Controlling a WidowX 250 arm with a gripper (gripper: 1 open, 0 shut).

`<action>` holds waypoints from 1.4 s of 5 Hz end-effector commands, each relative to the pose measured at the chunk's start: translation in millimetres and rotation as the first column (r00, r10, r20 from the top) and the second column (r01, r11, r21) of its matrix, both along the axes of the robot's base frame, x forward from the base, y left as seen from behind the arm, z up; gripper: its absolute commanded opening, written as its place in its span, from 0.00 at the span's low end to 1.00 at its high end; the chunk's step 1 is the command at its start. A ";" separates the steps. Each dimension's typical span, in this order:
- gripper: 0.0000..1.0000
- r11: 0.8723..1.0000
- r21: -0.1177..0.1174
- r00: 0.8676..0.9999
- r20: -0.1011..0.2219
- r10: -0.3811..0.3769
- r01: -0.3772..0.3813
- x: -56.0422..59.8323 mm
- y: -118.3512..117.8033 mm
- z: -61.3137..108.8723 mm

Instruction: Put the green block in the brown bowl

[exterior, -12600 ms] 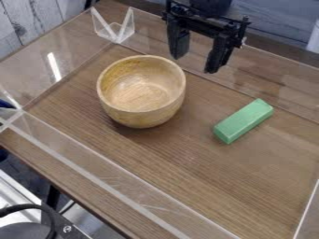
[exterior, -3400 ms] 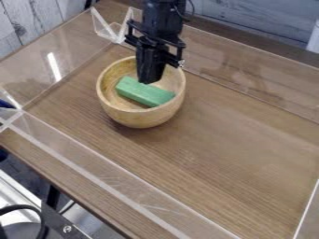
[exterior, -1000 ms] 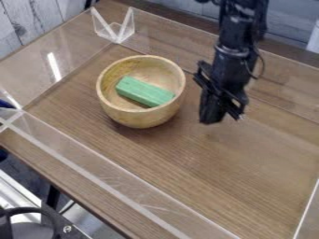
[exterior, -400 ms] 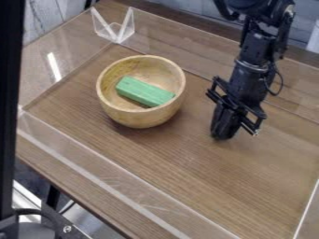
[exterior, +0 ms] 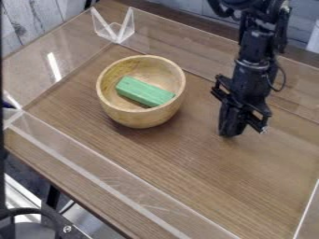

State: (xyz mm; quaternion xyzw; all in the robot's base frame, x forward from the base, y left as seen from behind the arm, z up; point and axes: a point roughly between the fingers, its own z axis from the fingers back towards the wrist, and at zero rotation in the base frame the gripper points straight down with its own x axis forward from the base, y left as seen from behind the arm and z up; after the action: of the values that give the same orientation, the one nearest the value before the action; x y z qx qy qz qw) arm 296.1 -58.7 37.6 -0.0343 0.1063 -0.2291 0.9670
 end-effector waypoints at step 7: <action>0.00 0.998 0.053 0.999 0.037 0.031 -0.033 44.8 -33.2 15.6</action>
State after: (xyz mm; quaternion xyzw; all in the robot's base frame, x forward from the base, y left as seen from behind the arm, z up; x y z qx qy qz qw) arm 330.8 -88.1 33.8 -0.0065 0.1280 -0.2095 0.9694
